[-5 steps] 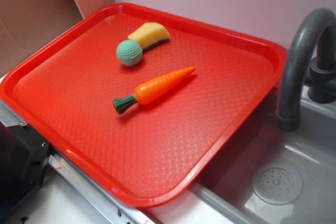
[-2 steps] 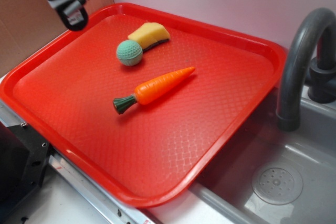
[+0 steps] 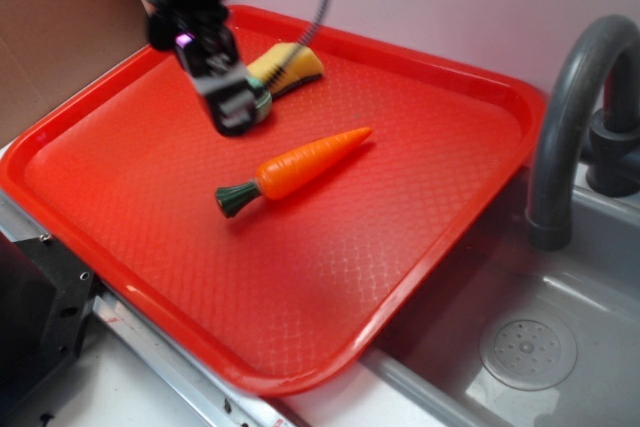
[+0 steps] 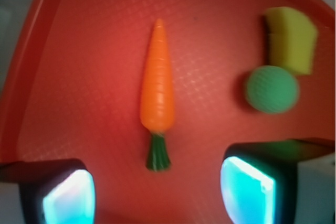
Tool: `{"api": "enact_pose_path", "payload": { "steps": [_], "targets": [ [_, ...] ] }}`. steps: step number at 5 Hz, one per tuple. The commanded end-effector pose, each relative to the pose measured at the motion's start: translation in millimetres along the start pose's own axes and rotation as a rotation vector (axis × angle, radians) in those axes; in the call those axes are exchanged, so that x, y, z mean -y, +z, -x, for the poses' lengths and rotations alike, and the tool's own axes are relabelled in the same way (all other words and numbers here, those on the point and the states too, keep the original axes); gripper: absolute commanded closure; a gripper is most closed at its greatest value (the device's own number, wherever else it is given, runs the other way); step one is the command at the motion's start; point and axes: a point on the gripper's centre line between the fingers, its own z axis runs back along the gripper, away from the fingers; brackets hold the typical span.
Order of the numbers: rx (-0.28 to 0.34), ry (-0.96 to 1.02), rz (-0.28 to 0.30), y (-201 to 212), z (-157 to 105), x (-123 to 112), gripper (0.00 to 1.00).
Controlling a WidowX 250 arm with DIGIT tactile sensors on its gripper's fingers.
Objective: Grab the carrot.
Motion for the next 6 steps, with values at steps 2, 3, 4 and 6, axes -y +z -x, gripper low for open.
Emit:
{"api": "enact_pose_path", "payload": {
  "steps": [2,3,4,6],
  "targets": [
    [-0.062,0.131,-0.003,-52,-13,-22,0.0],
    [-0.095,0.101,0.02,-70,-15,-23,0.0],
    [-0.104,0.033,0.04,-80,-19,-9,0.0],
    [-0.093,-0.055,0.029,-80,-21,14,1.0]
  ]
}}
